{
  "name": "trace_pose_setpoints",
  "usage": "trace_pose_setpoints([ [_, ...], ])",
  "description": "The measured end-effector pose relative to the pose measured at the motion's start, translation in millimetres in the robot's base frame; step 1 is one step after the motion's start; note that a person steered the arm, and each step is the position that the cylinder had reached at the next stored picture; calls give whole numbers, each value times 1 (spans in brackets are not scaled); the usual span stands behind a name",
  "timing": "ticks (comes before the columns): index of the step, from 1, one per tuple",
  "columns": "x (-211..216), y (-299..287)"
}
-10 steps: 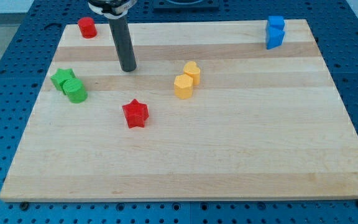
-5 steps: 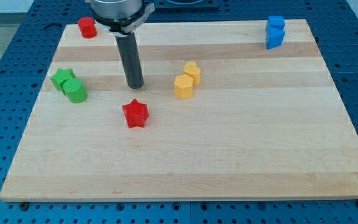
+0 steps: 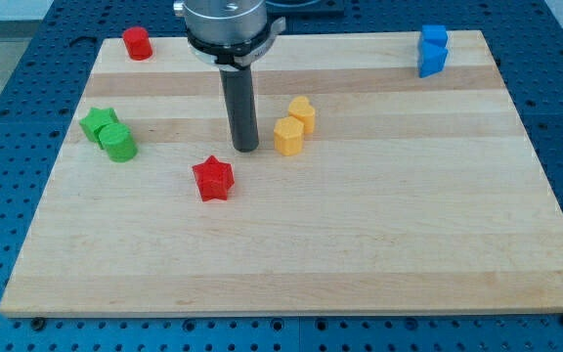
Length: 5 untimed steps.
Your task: Move your arm closer to the yellow hexagon
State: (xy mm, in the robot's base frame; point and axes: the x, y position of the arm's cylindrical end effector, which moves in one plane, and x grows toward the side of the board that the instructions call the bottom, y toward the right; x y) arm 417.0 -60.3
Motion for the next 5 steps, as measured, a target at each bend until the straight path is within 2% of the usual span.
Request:
trace_pose_setpoints([
  [5,26,39],
])
